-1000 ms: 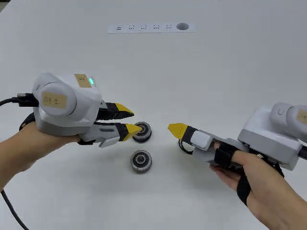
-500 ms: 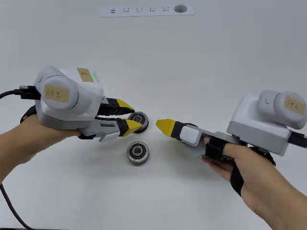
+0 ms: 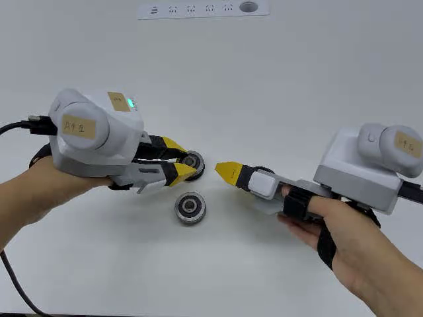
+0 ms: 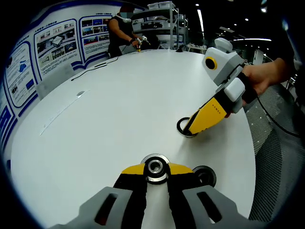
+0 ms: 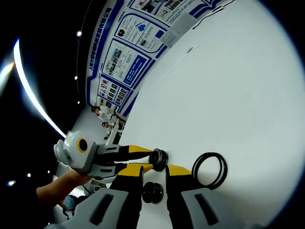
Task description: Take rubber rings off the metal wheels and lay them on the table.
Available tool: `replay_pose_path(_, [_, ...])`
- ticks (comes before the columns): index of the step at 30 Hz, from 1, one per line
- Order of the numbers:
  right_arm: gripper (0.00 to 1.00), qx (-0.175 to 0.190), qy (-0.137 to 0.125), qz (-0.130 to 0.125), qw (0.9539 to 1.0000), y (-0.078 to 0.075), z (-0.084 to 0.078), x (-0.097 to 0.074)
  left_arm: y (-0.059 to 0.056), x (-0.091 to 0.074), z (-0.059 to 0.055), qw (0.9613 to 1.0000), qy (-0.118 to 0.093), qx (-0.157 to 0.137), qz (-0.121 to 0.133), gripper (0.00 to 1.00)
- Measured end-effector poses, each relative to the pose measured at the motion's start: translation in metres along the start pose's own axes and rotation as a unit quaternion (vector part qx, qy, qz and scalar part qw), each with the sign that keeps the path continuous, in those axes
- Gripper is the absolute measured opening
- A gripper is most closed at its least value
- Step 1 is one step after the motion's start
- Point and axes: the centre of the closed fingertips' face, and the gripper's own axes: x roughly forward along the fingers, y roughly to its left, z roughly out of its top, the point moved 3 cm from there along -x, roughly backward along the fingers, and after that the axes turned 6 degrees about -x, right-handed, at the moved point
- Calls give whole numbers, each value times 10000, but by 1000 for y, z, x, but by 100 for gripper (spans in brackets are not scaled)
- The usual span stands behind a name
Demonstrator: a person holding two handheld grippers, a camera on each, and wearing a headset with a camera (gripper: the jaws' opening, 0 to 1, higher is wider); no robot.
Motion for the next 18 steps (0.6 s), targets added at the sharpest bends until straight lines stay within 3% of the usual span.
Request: replay_pose_path(18, [20, 58, 42, 157, 9999, 5, 2, 12, 2, -1, -1, 10000, -29, -55, -23, 14])
